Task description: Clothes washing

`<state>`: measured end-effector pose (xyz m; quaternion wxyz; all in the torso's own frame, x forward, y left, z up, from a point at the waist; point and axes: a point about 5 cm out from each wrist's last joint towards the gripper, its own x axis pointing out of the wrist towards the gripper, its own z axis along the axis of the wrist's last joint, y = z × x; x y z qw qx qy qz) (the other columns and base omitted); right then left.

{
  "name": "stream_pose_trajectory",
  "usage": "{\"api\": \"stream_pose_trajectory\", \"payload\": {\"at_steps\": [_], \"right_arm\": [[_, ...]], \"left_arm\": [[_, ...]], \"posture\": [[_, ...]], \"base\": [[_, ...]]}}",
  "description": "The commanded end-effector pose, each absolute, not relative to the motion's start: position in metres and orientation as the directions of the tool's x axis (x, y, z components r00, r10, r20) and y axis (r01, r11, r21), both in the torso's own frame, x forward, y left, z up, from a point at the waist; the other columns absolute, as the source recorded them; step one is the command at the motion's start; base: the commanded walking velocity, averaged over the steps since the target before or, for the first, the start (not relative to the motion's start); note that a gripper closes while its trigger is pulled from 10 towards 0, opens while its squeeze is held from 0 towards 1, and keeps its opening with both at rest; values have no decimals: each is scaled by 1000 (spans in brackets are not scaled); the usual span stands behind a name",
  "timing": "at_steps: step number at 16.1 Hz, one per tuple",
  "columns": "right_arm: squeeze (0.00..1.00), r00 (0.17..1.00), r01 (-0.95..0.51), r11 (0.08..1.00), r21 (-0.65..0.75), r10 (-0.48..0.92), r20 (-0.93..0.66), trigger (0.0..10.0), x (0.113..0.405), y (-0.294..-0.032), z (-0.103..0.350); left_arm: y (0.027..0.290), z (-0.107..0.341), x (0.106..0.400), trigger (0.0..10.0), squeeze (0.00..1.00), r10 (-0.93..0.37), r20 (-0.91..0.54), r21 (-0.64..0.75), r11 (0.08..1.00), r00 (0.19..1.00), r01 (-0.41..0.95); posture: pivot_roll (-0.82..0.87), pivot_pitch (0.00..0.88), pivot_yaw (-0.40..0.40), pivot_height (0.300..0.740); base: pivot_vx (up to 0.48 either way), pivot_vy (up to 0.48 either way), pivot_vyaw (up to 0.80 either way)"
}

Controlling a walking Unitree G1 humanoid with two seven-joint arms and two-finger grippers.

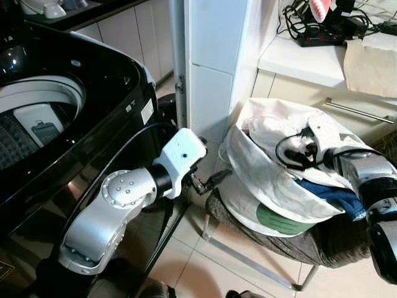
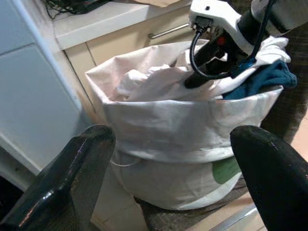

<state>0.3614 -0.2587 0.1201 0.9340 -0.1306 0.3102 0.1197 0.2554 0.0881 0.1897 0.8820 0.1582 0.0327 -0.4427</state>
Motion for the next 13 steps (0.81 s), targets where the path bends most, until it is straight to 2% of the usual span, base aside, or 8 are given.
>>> {"api": "stream_pose_trajectory", "payload": {"at_steps": [1,3,4,5,7,13], "right_arm": [[0,780,-310,932,-187,137,-611,10000,360,-259,117],[0,779,-298,932,-208,112,-617,10000,358,-263,112],[0,782,-292,929,-226,95,-616,8157,357,-265,111],[0,786,-289,921,-262,72,-614,0,357,-268,110],[0,786,-297,905,-305,51,-616,0,357,-270,111],[0,774,-297,915,-273,63,-630,0,354,-270,106]], "left_arm": [[86,191,251,10000,0,-787,-206,250,532,581,809],[86,190,249,10000,0,-797,-220,241,515,563,823],[85,189,247,10000,0,-808,-224,228,501,545,835],[84,190,245,10000,0,-815,-221,224,493,536,841],[84,190,245,10000,0,-818,-219,221,490,533,843],[84,190,246,10000,0,-816,-230,222,487,531,845]], "posture": [[3,80,16,740],[5,81,18,740],[7,83,18,740],[7,83,18,740],[8,82,17,740],[12,86,16,740]], "base": [[0,0,0],[0,0,0],[0,0,0],[0,0,0],[0,0,0],[0,0,0]]}}
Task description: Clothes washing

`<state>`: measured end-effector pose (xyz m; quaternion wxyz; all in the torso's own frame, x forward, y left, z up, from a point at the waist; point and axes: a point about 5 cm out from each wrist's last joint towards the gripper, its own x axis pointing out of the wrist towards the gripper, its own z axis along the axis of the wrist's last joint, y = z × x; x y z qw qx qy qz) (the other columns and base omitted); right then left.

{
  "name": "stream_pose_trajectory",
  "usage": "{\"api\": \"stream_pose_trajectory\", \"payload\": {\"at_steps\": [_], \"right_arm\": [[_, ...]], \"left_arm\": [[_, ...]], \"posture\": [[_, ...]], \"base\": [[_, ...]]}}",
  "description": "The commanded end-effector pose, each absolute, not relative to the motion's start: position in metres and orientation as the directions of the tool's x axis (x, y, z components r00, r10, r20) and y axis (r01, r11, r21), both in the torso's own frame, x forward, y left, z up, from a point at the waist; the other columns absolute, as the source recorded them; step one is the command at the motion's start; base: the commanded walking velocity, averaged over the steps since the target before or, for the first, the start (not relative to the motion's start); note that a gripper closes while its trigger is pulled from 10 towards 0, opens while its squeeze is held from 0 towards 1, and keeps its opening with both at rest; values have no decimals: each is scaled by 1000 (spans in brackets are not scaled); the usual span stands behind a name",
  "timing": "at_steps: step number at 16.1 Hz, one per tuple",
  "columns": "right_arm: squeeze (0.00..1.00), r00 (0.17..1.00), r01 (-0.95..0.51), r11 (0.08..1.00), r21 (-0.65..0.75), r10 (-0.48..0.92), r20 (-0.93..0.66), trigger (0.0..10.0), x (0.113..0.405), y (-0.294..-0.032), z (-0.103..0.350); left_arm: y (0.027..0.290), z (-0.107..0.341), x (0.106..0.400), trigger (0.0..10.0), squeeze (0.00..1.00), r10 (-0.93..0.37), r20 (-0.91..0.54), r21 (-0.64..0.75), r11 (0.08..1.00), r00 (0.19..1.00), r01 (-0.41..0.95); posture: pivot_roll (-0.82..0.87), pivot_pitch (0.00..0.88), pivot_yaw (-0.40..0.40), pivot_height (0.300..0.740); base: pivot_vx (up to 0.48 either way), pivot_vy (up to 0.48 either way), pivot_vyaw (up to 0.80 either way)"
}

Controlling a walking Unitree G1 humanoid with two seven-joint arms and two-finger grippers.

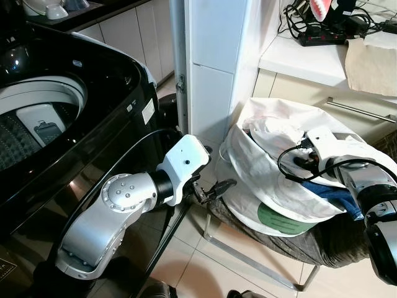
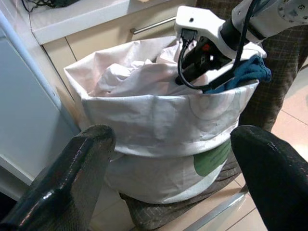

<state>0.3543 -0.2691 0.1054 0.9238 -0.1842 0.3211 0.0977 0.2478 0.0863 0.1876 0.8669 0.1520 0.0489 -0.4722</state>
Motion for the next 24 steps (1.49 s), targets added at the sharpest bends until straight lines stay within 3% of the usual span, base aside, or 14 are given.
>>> {"api": "stream_pose_trajectory", "payload": {"at_steps": [1,14,16,18,19,21,24], "right_arm": [[0,771,-289,923,-253,67,-633,0,353,-270,104],[0,789,-248,938,-244,49,-613,0,353,-278,108],[0,809,-215,961,-173,76,-583,0,355,-280,115],[0,874,-182,983,28,175,-453,0,363,-283,144],[0,885,-183,981,62,192,-423,0,365,-284,150],[0,925,-252,925,283,317,-212,0,370,-288,195],[0,910,-368,878,308,408,-76,0,360,-293,228]], "left_arm": [[84,190,246,10000,0,-816,-231,222,486,530,845],[85,192,249,10000,0,-812,-230,227,492,537,841],[86,193,250,10000,0,-808,-222,231,500,546,834],[88,198,253,10000,0,-798,-185,239,530,574,814],[88,199,253,10000,0,-796,-174,241,536,579,809],[87,204,258,10000,0,-787,-134,253,560,602,789],[84,205,261,10000,0,-792,-119,256,558,599,789]], "posture": [[12,86,16,740],[11,79,16,740],[12,77,12,740],[10,71,10,740],[10,71,10,740],[-4,63,13,740],[-20,57,21,740]], "base": [[0,0,0],[0,0,0],[0,0,0],[0,0,0],[0,0,0],[0,0,0],[0,0,0]]}}
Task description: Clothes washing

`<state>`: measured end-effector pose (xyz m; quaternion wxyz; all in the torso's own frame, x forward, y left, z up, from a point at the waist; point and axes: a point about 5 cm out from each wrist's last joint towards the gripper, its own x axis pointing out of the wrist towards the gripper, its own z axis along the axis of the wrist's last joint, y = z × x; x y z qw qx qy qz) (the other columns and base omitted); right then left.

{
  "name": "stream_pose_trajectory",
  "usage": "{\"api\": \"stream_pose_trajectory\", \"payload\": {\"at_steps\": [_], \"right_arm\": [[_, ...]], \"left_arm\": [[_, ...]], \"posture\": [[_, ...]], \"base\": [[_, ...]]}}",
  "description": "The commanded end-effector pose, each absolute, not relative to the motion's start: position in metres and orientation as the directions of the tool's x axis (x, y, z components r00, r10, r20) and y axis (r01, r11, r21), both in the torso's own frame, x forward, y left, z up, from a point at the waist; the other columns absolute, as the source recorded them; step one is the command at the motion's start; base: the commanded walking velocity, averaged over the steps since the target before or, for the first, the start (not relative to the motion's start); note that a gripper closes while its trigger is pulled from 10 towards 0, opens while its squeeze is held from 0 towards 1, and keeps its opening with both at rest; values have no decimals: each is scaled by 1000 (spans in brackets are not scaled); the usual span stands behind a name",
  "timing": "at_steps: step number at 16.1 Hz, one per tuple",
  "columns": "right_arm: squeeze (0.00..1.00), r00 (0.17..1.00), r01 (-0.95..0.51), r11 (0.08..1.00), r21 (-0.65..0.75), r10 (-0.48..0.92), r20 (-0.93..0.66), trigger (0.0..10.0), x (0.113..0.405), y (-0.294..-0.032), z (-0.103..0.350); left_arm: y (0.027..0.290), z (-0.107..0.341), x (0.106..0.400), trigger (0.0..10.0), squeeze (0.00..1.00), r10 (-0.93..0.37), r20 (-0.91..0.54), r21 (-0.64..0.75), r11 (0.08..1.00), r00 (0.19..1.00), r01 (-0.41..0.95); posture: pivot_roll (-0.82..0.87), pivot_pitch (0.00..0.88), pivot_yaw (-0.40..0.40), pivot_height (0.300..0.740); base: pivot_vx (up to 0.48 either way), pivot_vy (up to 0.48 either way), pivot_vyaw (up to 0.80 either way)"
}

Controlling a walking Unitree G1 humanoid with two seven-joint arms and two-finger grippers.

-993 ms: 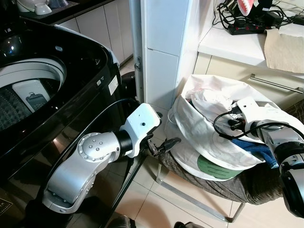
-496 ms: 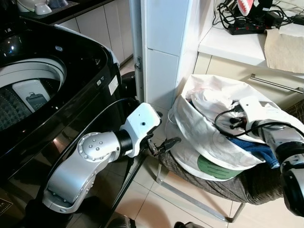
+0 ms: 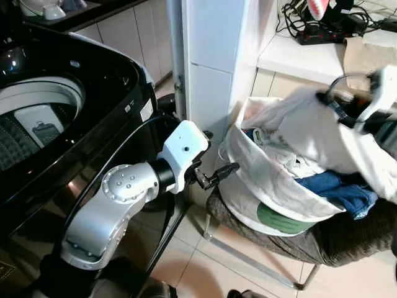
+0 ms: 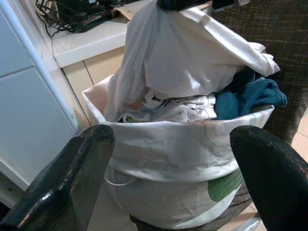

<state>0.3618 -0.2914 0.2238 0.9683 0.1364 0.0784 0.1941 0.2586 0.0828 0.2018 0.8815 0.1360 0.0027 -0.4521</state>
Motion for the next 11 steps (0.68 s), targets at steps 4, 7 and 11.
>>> {"api": "stream_pose_trajectory", "payload": {"at_steps": [4,7,11], "right_arm": [[0,815,-568,731,377,562,140,0,347,-272,274],[0,619,-772,494,399,726,299,0,332,-222,310],[0,458,-864,302,403,804,379,0,311,-179,325]], "left_arm": [[79,219,270,10000,0,-770,-13,292,608,638,738],[78,241,280,10000,1000,-723,147,297,683,675,667],[72,252,283,10000,1000,-700,262,286,713,664,640]], "posture": [[-23,53,21,740],[-23,51,19,740],[-30,45,8,740]], "base": [[0,0,0],[0,0,0],[0,0,0]]}}
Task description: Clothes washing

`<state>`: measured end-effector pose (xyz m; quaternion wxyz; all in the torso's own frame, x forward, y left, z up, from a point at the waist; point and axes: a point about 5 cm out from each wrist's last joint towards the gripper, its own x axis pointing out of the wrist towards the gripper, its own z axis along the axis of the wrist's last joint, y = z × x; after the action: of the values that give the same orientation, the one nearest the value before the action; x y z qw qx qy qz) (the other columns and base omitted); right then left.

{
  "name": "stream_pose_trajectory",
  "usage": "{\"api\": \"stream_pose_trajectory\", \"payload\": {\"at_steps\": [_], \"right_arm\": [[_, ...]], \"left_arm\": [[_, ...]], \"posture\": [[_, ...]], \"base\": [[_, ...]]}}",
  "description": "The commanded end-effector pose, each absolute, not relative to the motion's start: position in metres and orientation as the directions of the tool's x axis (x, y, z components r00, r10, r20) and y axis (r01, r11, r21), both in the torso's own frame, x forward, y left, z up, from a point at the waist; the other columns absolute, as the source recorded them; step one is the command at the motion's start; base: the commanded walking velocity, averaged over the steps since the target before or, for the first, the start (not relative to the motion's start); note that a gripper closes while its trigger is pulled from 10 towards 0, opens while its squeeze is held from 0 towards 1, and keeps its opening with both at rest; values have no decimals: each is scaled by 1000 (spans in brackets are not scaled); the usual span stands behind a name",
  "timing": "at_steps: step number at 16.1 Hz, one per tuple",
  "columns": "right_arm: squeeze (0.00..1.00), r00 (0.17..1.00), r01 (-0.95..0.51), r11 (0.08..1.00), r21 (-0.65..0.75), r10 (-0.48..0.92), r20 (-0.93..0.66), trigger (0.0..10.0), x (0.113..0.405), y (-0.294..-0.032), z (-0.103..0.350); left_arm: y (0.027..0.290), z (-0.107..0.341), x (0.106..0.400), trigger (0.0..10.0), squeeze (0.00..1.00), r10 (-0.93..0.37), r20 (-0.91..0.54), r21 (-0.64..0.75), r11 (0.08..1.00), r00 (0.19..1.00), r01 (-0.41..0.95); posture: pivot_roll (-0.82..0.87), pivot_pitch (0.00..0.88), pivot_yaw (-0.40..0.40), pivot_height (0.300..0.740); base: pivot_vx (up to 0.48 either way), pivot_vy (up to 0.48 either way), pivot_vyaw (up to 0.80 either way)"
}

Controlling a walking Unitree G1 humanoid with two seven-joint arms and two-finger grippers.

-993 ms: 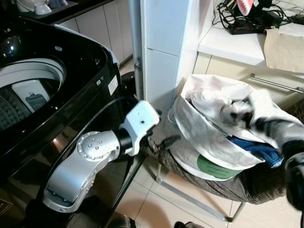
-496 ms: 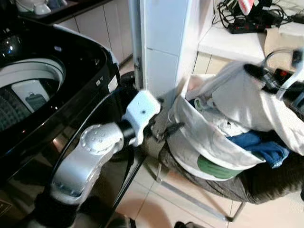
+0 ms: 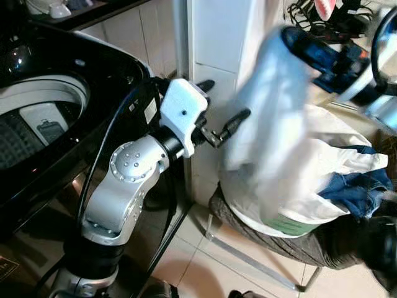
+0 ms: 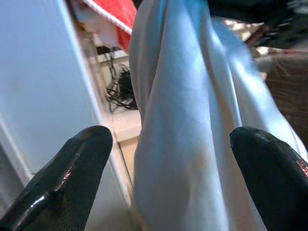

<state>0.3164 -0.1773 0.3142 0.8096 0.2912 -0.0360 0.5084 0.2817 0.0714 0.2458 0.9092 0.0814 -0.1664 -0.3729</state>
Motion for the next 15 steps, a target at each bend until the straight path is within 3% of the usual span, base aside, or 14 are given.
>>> {"api": "stream_pose_trajectory", "payload": {"at_steps": [1,7,8,9,10,11,15], "right_arm": [[0,418,-881,263,394,823,385,0,306,-169,326],[0,337,-899,163,407,851,403,0,288,-145,332],[0,332,-899,159,408,854,400,0,287,-143,331],[0,330,-899,161,407,860,388,0,286,-141,329],[0,333,-897,164,411,863,381,0,286,-140,328],[0,333,-895,165,414,864,376,0,285,-139,327],[0,339,-886,167,432,870,359,0,282,-136,322]], "left_arm": [[72,254,285,10000,1000,-687,281,289,727,671,623],[67,246,289,10000,1000,-688,266,302,725,675,619],[65,246,288,10000,1000,-687,281,244,726,670,642],[61,249,285,4078,224,-700,315,169,706,641,688],[58,250,281,1333,0,-715,341,116,677,611,727],[57,251,278,0,0,-722,351,95,660,596,745],[53,250,269,0,0,-762,371,50,587,531,808]], "posture": [[-29,44,6,740],[-31,37,-1,740],[-34,35,-1,740],[-35,33,0,740],[-36,31,-1,740],[-36,31,-1,740],[-32,16,-3,740]], "base": [[0,0,0],[0,0,0],[0,0,0],[0,0,0],[0,0,0],[0,0,0],[0,0,0]]}}
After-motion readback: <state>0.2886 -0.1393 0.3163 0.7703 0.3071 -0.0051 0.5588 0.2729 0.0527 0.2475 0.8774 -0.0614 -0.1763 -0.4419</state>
